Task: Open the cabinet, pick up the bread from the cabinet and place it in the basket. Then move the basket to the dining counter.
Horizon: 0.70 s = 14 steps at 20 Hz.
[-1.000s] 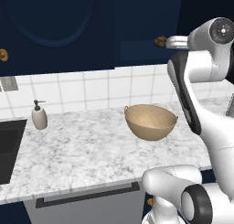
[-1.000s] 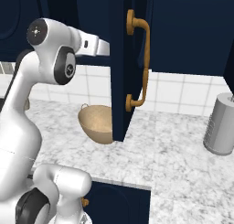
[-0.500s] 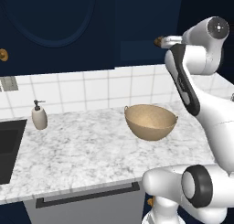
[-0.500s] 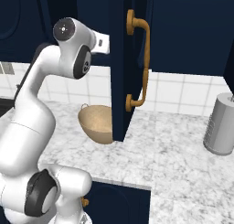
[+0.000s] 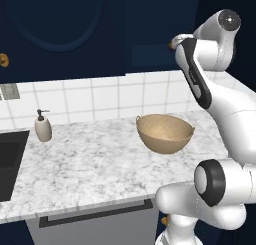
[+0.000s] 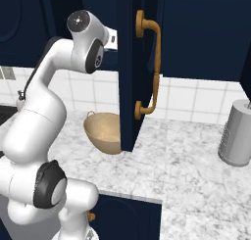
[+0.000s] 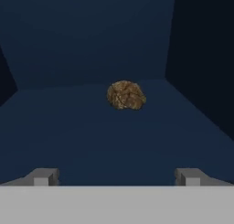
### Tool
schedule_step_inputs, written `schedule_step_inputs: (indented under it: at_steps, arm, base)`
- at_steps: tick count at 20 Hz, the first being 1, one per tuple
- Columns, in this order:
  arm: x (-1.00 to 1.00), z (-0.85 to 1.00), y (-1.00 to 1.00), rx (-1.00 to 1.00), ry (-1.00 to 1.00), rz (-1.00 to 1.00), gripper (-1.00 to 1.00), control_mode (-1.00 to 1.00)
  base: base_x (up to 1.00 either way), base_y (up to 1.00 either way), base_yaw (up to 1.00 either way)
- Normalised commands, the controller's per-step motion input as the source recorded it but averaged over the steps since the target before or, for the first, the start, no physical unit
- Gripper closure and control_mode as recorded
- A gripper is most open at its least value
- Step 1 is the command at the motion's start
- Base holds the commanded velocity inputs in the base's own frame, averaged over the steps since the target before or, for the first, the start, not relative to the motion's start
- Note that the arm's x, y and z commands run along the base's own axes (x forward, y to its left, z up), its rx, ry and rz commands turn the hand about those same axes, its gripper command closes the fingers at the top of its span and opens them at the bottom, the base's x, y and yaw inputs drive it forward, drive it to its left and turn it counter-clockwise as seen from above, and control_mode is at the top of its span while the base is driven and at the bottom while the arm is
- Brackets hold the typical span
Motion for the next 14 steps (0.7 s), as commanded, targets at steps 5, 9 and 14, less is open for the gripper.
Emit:
schedule_step_inputs:
  at_steps: [5, 9, 14]
  arm:
    - [0.47, -0.05, -0.07, 0.01, 0.07, 0.00, -1.00, -1.00]
    - [0.47, -0.04, -0.31, 0.01, 0.03, 0.00, -1.00, -1.00]
    - [0.46, -0.16, -0.16, 0.00, 0.06, 0.00, -1.00, -1.00]
  base:
    - [0.00, 0.00, 0.00]
    - [0.00, 0.00, 0.00]
    - [0.00, 0.00, 0.00]
